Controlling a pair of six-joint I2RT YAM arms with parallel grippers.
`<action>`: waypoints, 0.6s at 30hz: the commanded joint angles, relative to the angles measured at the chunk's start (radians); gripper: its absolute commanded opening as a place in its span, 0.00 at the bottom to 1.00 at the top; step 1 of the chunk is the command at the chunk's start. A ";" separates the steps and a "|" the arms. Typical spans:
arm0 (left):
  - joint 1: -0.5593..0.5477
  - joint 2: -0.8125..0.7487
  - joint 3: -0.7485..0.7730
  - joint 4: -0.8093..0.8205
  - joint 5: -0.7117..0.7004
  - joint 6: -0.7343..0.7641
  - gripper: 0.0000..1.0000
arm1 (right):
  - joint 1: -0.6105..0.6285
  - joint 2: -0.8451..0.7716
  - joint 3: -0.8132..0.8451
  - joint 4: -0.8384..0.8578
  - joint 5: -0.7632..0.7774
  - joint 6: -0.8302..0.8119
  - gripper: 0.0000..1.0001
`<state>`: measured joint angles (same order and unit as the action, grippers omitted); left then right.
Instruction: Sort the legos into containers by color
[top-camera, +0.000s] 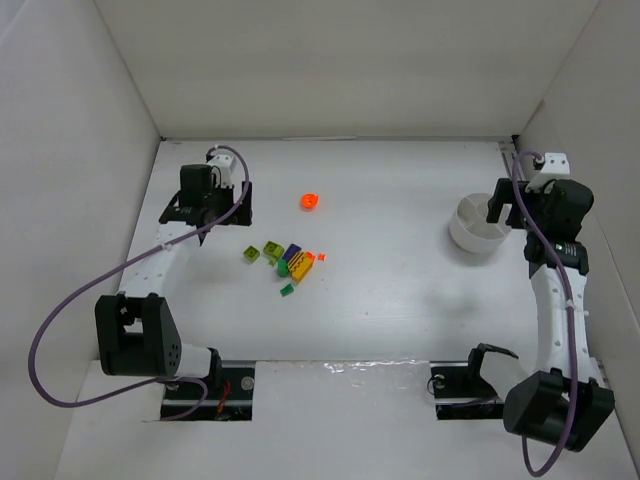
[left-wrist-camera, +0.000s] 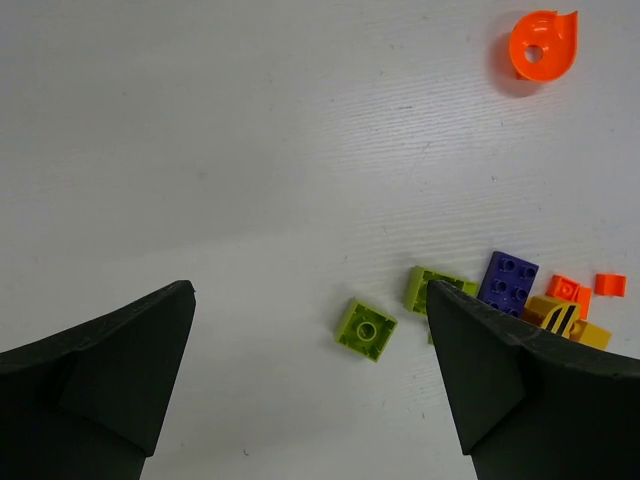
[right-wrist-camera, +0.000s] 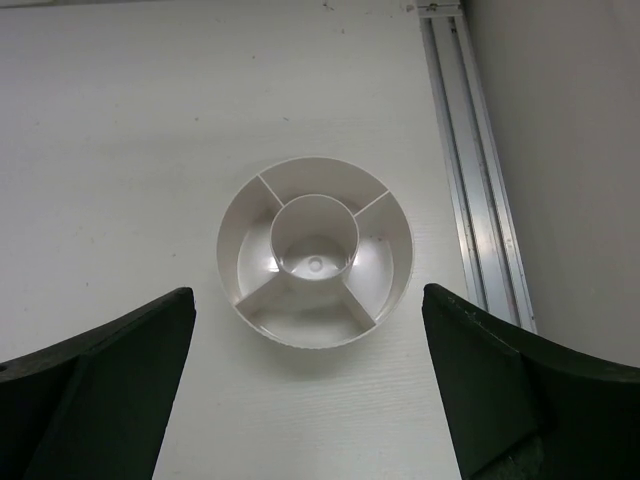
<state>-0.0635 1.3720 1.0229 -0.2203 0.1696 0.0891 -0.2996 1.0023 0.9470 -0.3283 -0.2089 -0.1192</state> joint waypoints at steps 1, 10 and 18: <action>0.005 -0.019 0.013 0.006 -0.025 0.018 1.00 | 0.002 -0.024 0.019 0.063 0.074 0.055 1.00; 0.005 -0.131 -0.047 0.025 0.013 0.077 1.00 | 0.011 -0.074 -0.007 0.130 -0.003 -0.027 1.00; 0.005 -0.135 -0.021 -0.063 -0.039 0.090 1.00 | 0.323 0.177 0.311 -0.156 -0.125 -0.068 0.96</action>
<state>-0.0635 1.2644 0.9817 -0.2470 0.1608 0.1574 -0.1352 1.1175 1.1645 -0.3882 -0.2890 -0.1677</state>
